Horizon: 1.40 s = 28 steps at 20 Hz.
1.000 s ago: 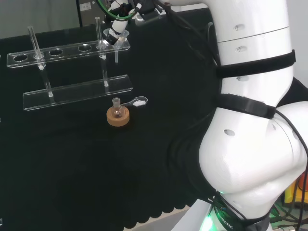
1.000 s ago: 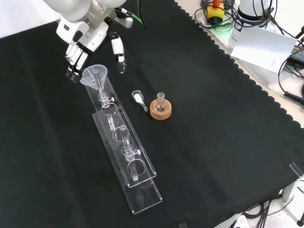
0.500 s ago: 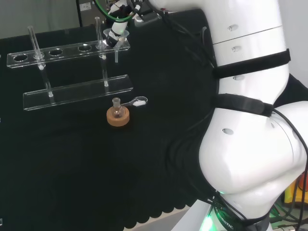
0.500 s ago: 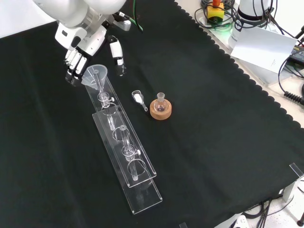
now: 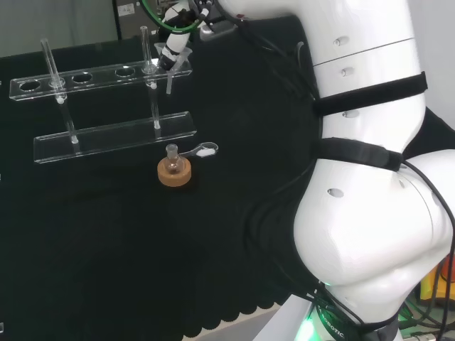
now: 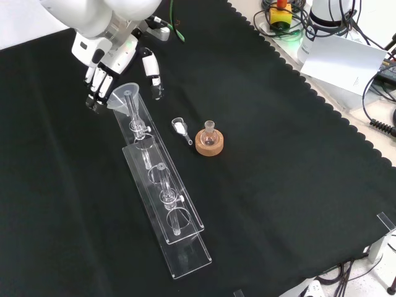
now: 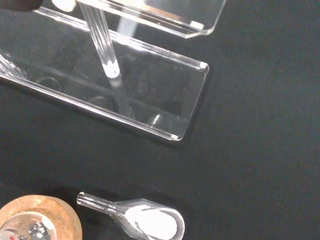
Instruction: Pick up the funnel from the transparent funnel stand.
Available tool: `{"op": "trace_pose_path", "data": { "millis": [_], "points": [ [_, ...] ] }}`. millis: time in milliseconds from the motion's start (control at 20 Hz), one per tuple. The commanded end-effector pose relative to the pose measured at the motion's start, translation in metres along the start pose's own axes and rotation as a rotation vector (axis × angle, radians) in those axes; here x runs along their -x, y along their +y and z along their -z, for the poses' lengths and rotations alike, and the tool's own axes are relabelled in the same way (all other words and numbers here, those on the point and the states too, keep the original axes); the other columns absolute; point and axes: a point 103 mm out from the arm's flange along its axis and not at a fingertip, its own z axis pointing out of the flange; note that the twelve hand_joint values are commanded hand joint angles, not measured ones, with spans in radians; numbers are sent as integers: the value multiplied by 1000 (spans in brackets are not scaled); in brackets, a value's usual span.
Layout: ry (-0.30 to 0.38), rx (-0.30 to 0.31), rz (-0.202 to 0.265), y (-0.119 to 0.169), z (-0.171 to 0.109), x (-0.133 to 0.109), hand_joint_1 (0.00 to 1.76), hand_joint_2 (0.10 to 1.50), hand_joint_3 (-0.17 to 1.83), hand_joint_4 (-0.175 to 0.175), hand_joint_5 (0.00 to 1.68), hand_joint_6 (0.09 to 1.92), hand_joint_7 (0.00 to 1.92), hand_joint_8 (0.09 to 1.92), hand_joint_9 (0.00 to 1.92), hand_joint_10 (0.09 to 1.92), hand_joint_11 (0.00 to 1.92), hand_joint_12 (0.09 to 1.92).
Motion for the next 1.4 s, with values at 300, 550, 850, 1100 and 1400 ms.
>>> {"op": "trace_pose_path", "data": {
  "millis": [300, 550, 850, 1100, 1400],
  "points": [
    [-15, 52, -1, -7, 4, -1, 550, 750, 100, -51, 97, 87, 0, 300, 510, 703, 207, 1404],
    [-13, 64, -3, -11, 6, -1, 548, 749, 102, -48, 104, 87, 0, 279, 340, 718, 165, 1413],
    [-18, 55, -7, -10, 4, -2, 540, 749, 99, -43, 104, 87, 0, 166, 19, 789, 60, 1440],
    [-9, 47, 0, -6, -1, 0, 533, 749, 96, -41, 96, 87, 0, 105, 0, 704, 8, 1451],
    [-21, 40, 5, -1, -7, 2, 546, 753, 92, -46, 121, 87, 4, 326, 153, 802, 20, 1457]
  ]
}}
